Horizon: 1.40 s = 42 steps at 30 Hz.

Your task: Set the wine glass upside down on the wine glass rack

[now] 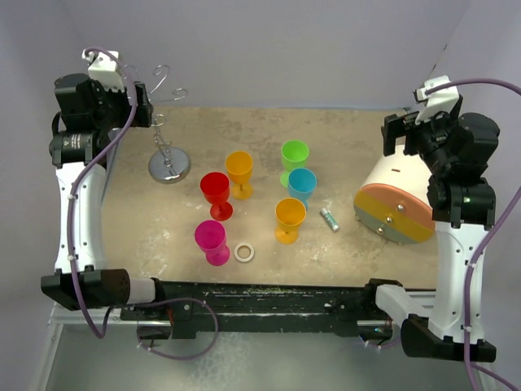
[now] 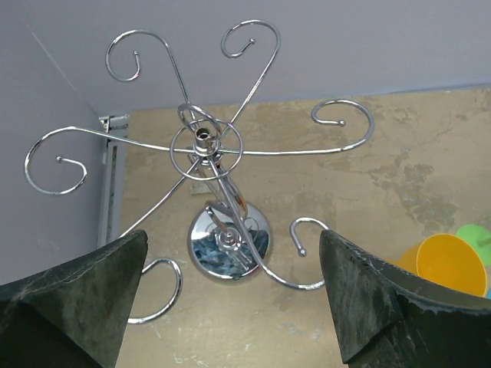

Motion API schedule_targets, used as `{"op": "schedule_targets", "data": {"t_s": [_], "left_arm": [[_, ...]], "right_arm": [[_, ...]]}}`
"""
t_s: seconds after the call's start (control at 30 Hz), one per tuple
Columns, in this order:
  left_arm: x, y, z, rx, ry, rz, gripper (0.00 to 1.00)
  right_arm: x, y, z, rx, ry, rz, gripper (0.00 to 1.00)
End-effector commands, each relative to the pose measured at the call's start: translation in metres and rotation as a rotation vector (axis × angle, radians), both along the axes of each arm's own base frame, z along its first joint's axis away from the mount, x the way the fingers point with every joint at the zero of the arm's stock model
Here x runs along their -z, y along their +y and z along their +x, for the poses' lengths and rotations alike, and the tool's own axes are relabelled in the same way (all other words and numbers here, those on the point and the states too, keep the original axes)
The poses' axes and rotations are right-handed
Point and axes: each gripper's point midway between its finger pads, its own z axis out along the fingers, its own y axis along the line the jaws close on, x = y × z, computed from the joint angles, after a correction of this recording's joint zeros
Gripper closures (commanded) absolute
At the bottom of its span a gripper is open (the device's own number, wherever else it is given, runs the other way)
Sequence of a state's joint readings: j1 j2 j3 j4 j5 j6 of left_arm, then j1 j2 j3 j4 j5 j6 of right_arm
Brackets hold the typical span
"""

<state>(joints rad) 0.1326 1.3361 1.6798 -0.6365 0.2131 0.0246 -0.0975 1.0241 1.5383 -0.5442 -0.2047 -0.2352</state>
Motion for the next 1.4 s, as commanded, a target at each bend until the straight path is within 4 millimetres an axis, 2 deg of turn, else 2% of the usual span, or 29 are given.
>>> {"op": "schedule_targets", "data": {"t_s": [0.0,0.13,0.27,0.53,0.77,0.93,1.37], "left_arm": [[-0.024,0.011,0.027,-0.045,-0.092,-0.016,0.08],[-0.017,0.016,0.049,-0.062,-0.092,-0.026,0.12],[-0.02,0.017,0.069,-0.058,-0.131,-0.032,0.17],[-0.014,0.021,0.098,-0.066,-0.124,-0.049,0.3],[-0.007,0.021,0.105,-0.061,-0.11,-0.043,0.42],[-0.005,0.016,0.104,-0.016,-0.108,-0.017,0.58],[-0.02,0.014,0.095,0.004,-0.127,0.012,0.79]], "right_arm": [[-0.011,0.003,0.002,-0.023,-0.035,-0.006,0.0],[-0.006,0.002,0.007,-0.023,-0.02,-0.007,0.0],[0.001,0.003,0.012,-0.032,0.006,-0.003,0.0],[0.008,0.006,0.015,-0.052,0.028,-0.002,0.0],[0.015,0.01,0.018,-0.073,0.047,0.004,0.0],[0.019,0.012,0.017,-0.082,0.055,0.012,0.0],[0.021,0.015,0.003,-0.09,0.046,0.013,0.0]]}}
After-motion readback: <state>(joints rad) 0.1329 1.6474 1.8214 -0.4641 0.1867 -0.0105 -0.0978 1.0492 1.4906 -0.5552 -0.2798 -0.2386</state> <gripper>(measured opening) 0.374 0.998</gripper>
